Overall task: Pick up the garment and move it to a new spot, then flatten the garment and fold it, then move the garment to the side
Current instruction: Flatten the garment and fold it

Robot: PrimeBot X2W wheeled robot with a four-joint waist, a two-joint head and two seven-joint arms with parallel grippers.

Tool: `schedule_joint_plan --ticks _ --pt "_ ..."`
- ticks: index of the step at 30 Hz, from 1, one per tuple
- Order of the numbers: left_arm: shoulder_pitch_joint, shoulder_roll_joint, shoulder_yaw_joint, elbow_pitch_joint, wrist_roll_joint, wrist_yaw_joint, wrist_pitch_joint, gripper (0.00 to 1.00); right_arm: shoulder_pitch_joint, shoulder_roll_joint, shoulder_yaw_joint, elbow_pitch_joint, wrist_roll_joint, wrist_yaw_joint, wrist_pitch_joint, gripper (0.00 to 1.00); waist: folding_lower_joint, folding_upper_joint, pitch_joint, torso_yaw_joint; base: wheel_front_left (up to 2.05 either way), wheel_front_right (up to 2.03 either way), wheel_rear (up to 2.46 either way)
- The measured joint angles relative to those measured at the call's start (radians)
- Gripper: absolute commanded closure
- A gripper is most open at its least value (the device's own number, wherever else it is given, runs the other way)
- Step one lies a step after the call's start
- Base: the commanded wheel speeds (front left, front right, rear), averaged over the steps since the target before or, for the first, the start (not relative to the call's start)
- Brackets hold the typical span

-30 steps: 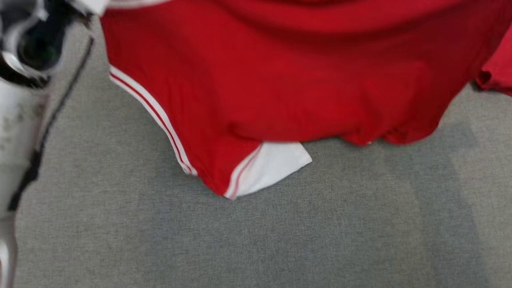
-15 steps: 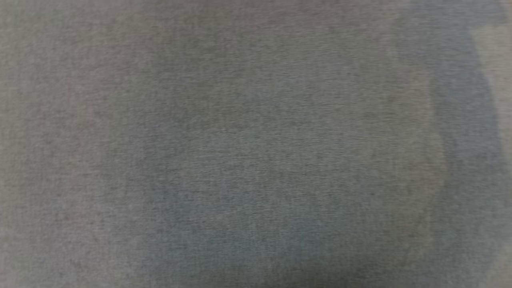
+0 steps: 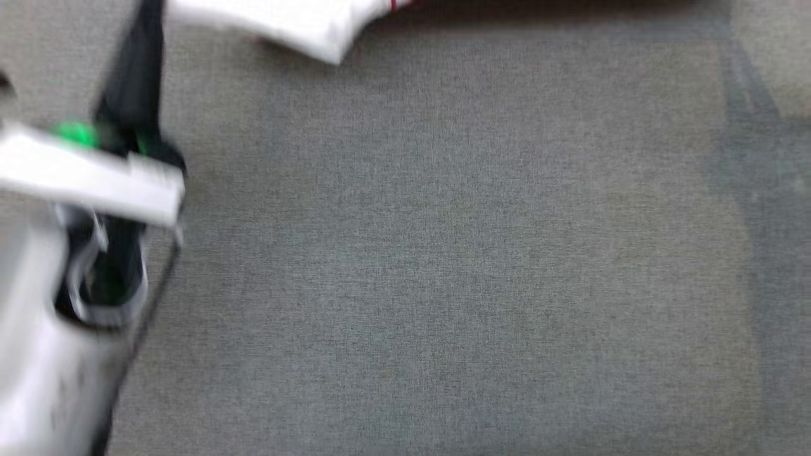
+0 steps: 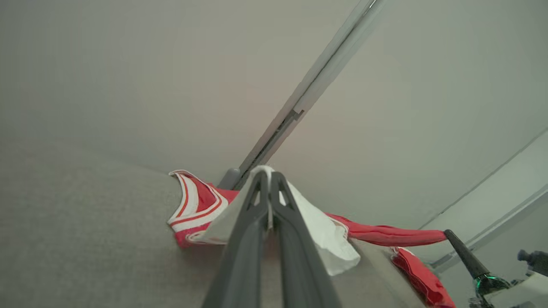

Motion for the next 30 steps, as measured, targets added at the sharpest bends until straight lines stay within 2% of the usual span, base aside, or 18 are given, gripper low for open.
schedule_joint_plan --ticks 3,8,14,20,24,28,30 --pt "0.227 0.012 0.018 -0.12 -0.042 0.033 -0.023 1.0 0.151 -0.01 -0.073 -0.072 0.013 0.0 -0.002 1.0 0.0 0.0 -0.033 0.001 0.0 0.0 0.0" --pt "0.541 0.022 0.028 -0.29 -0.076 0.089 -0.07 1.0 0.423 0.012 -0.178 -0.186 -0.003 0.001 -0.002 1.0 0.0 0.0 -0.099 0.0 0.0 0.0 0.0" --pt "0.78 0.011 0.0 -0.447 -0.087 0.154 -0.095 1.0 0.692 0.03 -0.259 -0.25 -0.03 0.001 -0.002 1.0 -0.0001 0.0 -0.174 0.001 0.0 0.0 0.0" --pt "0.923 0.021 -0.035 -0.547 -0.1 0.208 -0.075 1.0 0.863 0.037 -0.302 -0.311 -0.035 0.001 -0.003 1.0 -0.0001 0.0 -0.209 0.005 0.0 0.0 0.0" --pt "0.975 0.043 -0.027 -0.6 -0.103 0.224 -0.072 1.0 0.935 0.039 -0.329 -0.355 -0.037 0.001 -0.003 1.0 -0.0001 0.0 -0.227 0.009 0.0 0.0 0.0" --pt "0.977 0.066 -0.004 -0.636 -0.102 0.231 -0.069 1.0 0.952 0.04 -0.338 -0.406 -0.058 0.001 -0.003 1.0 -0.0001 0.0 -0.252 0.005 0.0 0.0 0.0" --pt "0.905 0.096 0.015 -0.667 -0.085 0.229 -0.042 1.0 0.93 0.033 -0.353 -0.455 -0.083 0.001 0.005 1.0 -0.0001 0.0 -0.275 0.005 0.0 0.0 0.0"
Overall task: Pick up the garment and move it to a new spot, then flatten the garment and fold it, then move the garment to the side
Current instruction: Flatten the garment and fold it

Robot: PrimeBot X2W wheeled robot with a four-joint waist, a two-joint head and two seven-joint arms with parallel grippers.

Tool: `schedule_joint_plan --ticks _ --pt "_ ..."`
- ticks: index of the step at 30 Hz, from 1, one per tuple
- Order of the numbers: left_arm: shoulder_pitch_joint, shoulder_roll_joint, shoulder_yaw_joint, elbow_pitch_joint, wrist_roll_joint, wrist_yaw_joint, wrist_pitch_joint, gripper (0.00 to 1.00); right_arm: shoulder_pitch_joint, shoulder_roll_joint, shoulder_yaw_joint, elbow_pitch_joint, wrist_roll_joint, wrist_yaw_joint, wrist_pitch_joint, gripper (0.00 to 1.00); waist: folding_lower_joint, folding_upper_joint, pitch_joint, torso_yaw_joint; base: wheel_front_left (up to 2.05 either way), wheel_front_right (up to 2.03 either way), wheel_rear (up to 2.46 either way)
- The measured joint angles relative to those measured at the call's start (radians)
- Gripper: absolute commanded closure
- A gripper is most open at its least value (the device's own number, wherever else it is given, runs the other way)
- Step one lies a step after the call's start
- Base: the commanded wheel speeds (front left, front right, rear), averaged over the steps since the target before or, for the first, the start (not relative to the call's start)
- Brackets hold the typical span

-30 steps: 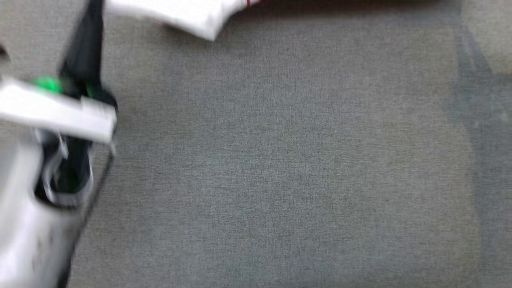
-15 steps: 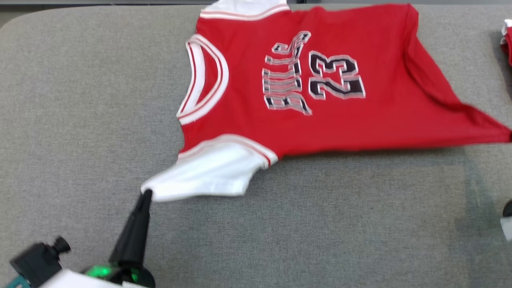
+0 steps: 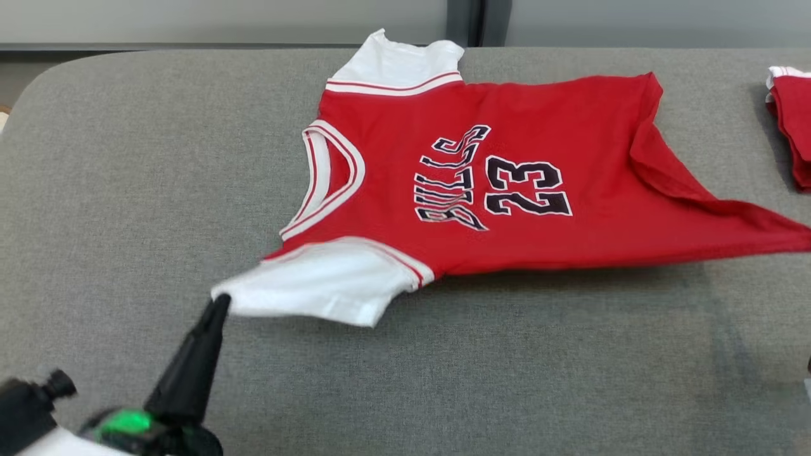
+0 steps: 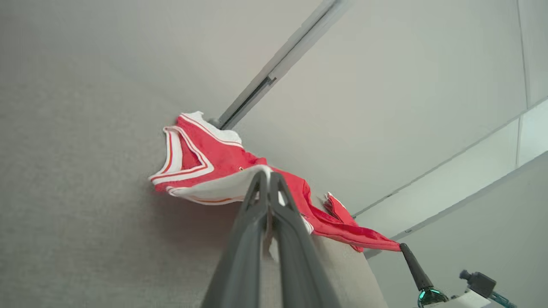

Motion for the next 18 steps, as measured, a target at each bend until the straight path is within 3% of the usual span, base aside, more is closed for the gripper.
schedule_joint_plan --ticks 5,11,18 --pt "-0.298 0.055 0.084 -0.019 0.003 0.007 0.075 1.0 -0.185 -0.078 -0.035 -0.096 -0.014 0.0 0.104 1.0 0.0 0.0 -0.031 -0.002 0.0 0.0 0.0" --pt "-0.789 0.122 0.088 0.123 0.025 -0.002 0.227 1.0 -0.504 -0.232 -0.026 -0.116 -0.003 0.0 0.283 1.0 0.0 0.0 -0.061 -0.004 0.0 0.0 0.0" --pt "-1.208 0.045 -0.02 0.328 0.084 -0.04 0.308 1.0 -0.747 -0.347 0.081 -0.035 0.033 0.0 0.411 1.0 0.0 0.0 -0.066 0.012 0.0 0.0 0.0"
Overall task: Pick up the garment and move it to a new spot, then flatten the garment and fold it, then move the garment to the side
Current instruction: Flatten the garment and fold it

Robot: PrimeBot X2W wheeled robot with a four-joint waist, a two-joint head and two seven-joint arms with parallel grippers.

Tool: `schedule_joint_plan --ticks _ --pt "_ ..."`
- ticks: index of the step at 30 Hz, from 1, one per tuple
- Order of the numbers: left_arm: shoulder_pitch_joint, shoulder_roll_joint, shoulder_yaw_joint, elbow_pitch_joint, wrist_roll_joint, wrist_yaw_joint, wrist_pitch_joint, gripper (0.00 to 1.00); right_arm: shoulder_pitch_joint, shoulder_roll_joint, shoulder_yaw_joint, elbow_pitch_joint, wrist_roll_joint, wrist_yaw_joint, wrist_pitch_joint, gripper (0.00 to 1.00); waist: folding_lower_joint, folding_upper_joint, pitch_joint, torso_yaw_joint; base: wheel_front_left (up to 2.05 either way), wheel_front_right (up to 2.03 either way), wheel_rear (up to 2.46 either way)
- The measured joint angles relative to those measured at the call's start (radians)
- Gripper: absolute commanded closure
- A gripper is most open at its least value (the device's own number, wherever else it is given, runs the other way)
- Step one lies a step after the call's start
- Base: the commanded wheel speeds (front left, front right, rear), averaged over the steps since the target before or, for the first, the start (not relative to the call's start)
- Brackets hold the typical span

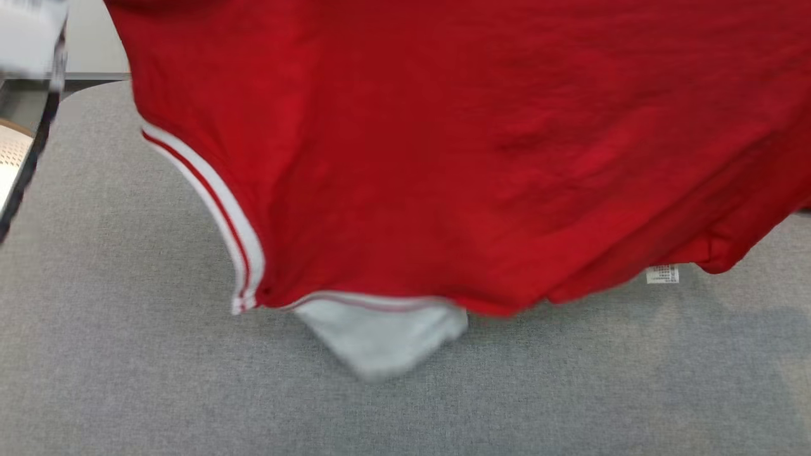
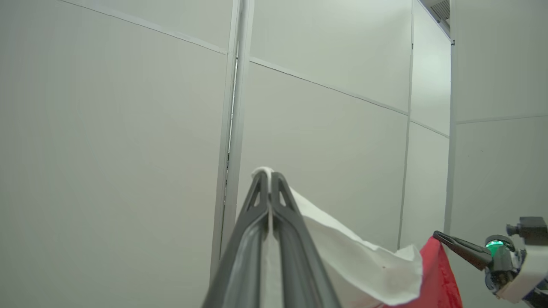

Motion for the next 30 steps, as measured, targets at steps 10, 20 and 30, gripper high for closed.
schedule_joint_plan --ticks 10,20,30 --pt "-0.171 -0.054 -0.059 0.17 0.046 -0.047 0.006 1.0 -0.109 -0.007 0.125 0.097 0.039 0.0 -0.021 1.0 0.0 0.0 -0.001 0.002 0.0 0.0 0.0" --pt "-0.193 -0.045 -0.068 0.233 0.058 -0.063 0.009 1.0 -0.146 -0.012 0.18 0.148 0.063 0.0 -0.069 1.0 0.0 0.0 -0.006 -0.02 0.0 0.0 0.0" --pt "-0.233 -0.051 -0.067 0.295 0.063 -0.074 -0.001 1.0 -0.204 -0.007 0.219 0.176 0.065 0.0 -0.096 1.0 0.0 0.0 0.014 -0.038 0.0 0.0 0.0"
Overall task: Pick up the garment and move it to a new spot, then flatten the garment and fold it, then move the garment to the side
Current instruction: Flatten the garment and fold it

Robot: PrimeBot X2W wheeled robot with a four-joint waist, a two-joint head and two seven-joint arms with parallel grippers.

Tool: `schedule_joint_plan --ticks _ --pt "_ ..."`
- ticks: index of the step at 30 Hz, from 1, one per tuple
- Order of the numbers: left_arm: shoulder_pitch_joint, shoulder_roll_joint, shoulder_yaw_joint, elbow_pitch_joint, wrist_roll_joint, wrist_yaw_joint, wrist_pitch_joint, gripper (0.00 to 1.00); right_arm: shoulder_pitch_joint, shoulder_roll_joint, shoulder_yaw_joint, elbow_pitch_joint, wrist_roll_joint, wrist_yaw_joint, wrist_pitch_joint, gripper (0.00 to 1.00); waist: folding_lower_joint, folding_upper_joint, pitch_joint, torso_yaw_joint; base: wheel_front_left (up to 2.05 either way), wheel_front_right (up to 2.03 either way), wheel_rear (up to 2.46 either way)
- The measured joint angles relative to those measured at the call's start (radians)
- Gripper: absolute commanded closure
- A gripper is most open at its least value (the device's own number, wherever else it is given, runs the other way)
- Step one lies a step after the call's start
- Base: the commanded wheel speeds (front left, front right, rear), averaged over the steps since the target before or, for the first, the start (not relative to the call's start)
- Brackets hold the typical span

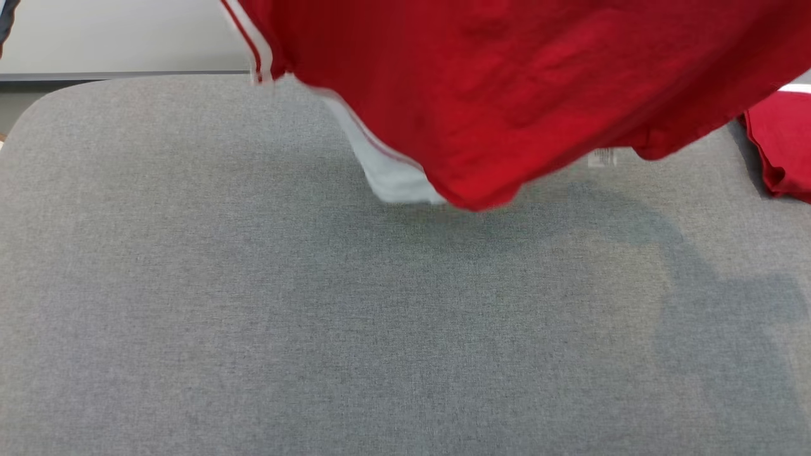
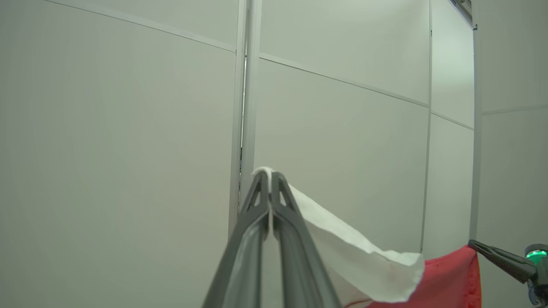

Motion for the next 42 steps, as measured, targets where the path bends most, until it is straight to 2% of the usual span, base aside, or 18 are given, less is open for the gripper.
schedule_joint_plan --ticks 3,6,10,13,16,20,24,28,31,35,38,40,42 --pt "-0.003 0.002 -0.007 0.015 0.0 -0.002 0.012 1.0 -0.017 0.002 0.014 0.012 0.007 0.0 -0.001 1.0 0.0 0.0 0.012 -0.004 0.0 0.0 0.0" --pt "-0.011 0.001 -0.018 0.043 0.004 -0.006 0.022 1.0 -0.062 0.032 0.038 0.042 0.007 0.0 0.009 1.0 0.0 0.0 0.035 -0.012 0.0 0.0 0.0" --pt "-0.083 0.002 -0.043 0.12 0.074 -0.025 -0.014 1.0 -0.178 0.117 0.092 0.117 -0.033 0.0 0.021 1.0 0.0 0.0 0.087 -0.026 0.0 0.0 0.0" --pt "-0.165 -0.021 -0.068 0.211 0.132 -0.068 -0.067 1.0 -0.285 0.194 0.129 0.198 -0.077 0.0 0.007 1.0 0.0 0.0 0.141 -0.036 0.0 0.0 0.0" --pt "-0.253 -0.057 -0.08 0.29 0.183 -0.111 -0.163 1.0 -0.387 0.251 0.123 0.289 -0.132 0.0 -0.063 1.0 0.0 0.0 0.201 -0.046 0.0 0.0 0.0" --pt "-0.328 -0.097 -0.076 0.349 0.206 -0.151 -0.298 1.0 -0.464 0.278 0.092 0.378 -0.197 0.0 -0.2 1.0 0.0 0.0 0.27 -0.051 0.0 0.0 0.0" --pt "-0.296 -0.086 -0.087 0.342 0.172 -0.172 -0.37 1.0 -0.446 0.279 0.1 0.413 -0.206 0.0 -0.281 1.0 0.0 0.0 0.281 -0.046 0.0 0.0 0.0" --pt "-0.122 -0.018 -0.1 0.21 0.08 -0.176 -0.366 1.0 -0.322 0.225 0.126 0.367 -0.151 0.0 -0.303 1.0 0.0 0.0 0.243 -0.037 0.0 0.0 0.0" --pt "0.135 0.041 -0.109 0.066 -0.017 -0.175 -0.336 1.0 -0.161 0.18 0.158 0.312 -0.104 0.0 -0.309 1.0 0.0 0.0 0.214 -0.029 0.0 0.0 0.0" --pt "0.559 0.116 -0.136 -0.109 -0.09 -0.114 -0.366 1.0 0.074 0.145 0.151 0.265 -0.056 0.0 -0.319 1.0 0.0 0.0 0.184 -0.019 0.0 0.0 0.0" --pt "0.826 0.11 -0.143 -0.167 -0.142 -0.086 -0.421 1.0 0.242 0.156 0.114 0.262 -0.027 0.0 -0.321 1.0 0.0 0.0 0.171 -0.013 0.0 0.0 0.0" --pt "0.96 0.089 -0.142 -0.184 -0.137 -0.065 -0.441 1.0 0.346 0.169 0.086 0.262 -0.026 0.0 -0.322 1.0 0.0 0.0 0.163 -0.012 0.0 0.0 0.0" --pt "1.064 0.062 -0.14 -0.185 -0.125 -0.066 -0.449 1.0 0.444 0.184 0.05 0.254 -0.023 0.0 -0.322 1.0 0.0 0.0 0.154 -0.009 0.0 0.0 0.0"
